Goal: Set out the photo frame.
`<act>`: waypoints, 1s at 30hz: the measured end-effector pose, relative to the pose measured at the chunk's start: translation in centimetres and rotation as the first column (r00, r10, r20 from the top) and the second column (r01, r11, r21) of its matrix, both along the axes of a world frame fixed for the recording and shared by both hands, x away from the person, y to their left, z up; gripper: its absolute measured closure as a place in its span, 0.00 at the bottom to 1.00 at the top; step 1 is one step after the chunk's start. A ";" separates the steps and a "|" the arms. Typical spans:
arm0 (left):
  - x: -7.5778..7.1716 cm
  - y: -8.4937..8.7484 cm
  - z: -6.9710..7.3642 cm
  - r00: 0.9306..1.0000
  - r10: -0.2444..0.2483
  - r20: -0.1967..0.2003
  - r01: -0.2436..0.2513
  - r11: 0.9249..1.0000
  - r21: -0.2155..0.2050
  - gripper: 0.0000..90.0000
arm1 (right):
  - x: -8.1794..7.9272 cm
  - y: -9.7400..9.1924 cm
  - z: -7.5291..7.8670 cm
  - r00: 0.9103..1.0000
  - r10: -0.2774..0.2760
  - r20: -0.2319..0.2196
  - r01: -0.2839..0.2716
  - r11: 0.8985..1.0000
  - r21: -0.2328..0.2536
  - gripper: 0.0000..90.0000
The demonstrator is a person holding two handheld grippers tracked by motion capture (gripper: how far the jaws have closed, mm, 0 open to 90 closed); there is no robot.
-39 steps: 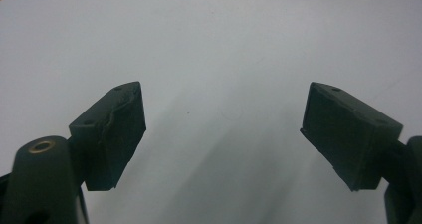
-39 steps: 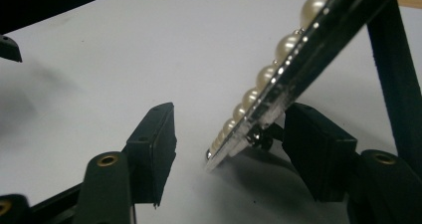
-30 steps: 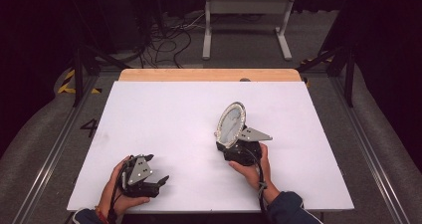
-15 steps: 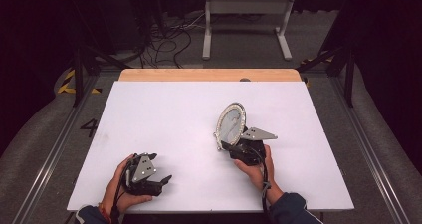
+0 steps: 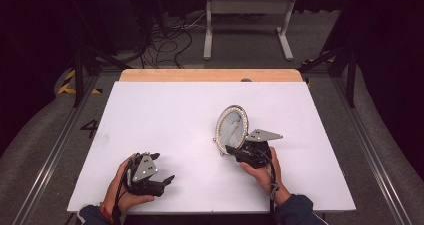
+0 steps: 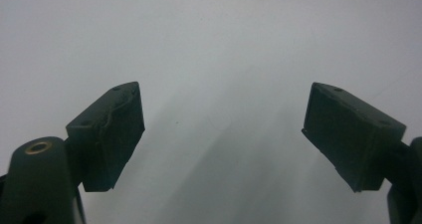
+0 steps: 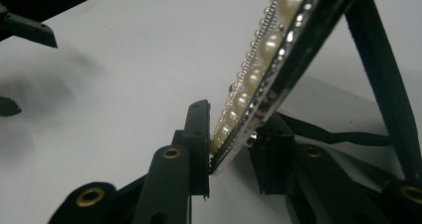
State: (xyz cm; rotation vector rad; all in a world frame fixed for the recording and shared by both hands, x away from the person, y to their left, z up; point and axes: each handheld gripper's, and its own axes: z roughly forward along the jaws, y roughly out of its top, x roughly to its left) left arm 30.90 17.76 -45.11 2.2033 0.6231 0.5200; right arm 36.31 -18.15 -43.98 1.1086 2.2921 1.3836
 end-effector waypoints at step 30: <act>6.1 -4.9 0.7 0.999 -0.021 -0.029 0.020 0.999 -0.045 0.19 | 0.9 0.6 -1.0 0.998 0.017 -0.053 -0.017 1.000 0.012 0.87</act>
